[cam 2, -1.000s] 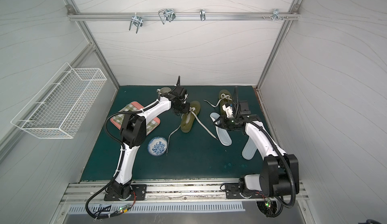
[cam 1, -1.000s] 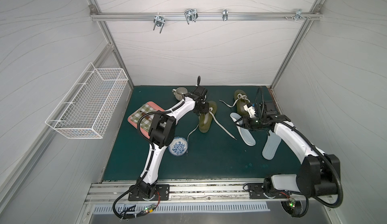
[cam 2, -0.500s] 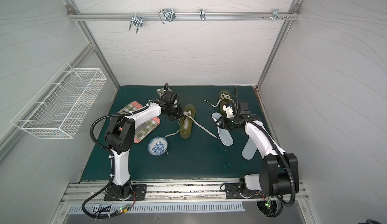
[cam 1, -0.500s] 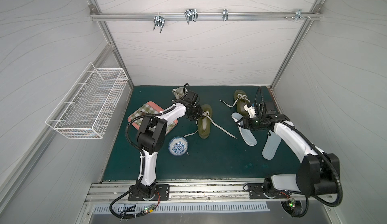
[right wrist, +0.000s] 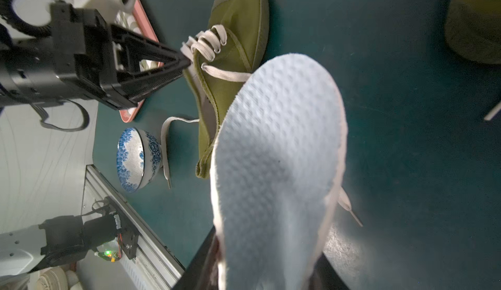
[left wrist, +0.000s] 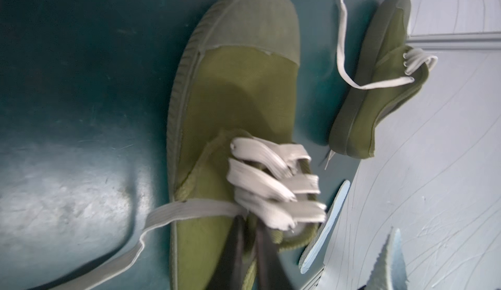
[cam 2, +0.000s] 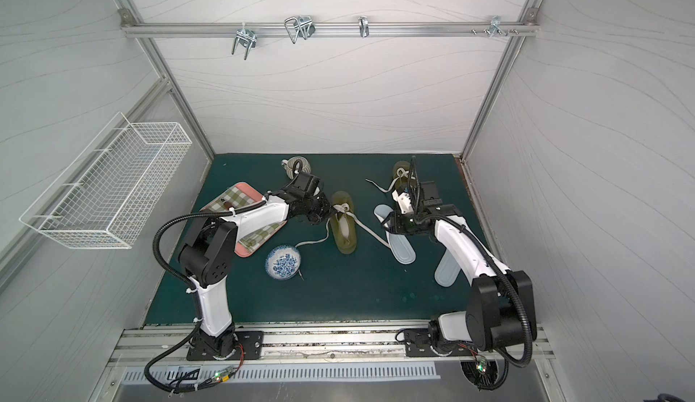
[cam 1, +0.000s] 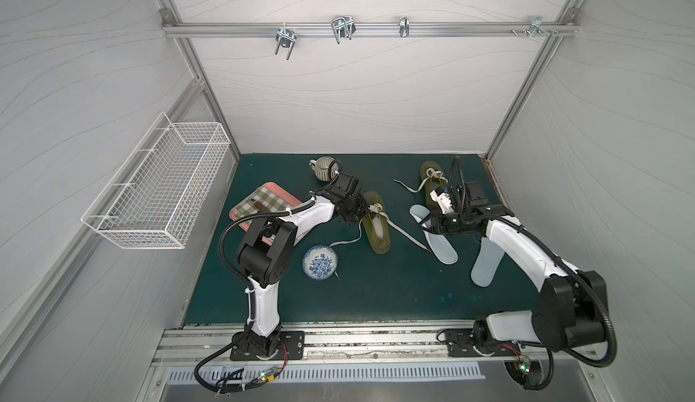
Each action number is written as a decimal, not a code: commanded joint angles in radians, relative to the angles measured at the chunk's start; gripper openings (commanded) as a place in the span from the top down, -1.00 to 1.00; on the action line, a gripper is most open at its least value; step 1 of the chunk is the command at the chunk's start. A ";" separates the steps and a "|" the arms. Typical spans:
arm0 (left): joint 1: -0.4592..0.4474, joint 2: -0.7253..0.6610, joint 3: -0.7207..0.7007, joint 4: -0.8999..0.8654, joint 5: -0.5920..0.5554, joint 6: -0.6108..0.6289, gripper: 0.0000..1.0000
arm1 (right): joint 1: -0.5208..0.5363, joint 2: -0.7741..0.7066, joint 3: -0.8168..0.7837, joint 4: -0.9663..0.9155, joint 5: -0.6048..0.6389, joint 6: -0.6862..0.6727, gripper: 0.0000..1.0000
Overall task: Insert the insole into the shoe
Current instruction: Adjust the shoe at the center of the board.
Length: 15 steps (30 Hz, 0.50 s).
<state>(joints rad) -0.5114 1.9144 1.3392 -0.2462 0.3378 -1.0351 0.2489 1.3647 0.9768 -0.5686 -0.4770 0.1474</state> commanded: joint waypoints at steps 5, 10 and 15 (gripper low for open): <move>0.002 -0.114 -0.030 -0.010 0.006 0.029 0.09 | 0.090 0.022 0.047 -0.037 0.029 -0.043 0.19; -0.016 -0.235 -0.107 0.004 -0.029 0.044 -0.11 | 0.201 0.034 0.088 -0.042 0.085 -0.040 0.19; -0.004 -0.347 -0.233 0.133 0.024 -0.040 -0.24 | 0.302 0.065 0.138 -0.017 0.126 -0.002 0.19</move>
<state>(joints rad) -0.5190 1.6039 1.1328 -0.2180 0.3363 -1.0241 0.5133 1.4071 1.0813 -0.5842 -0.3870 0.1364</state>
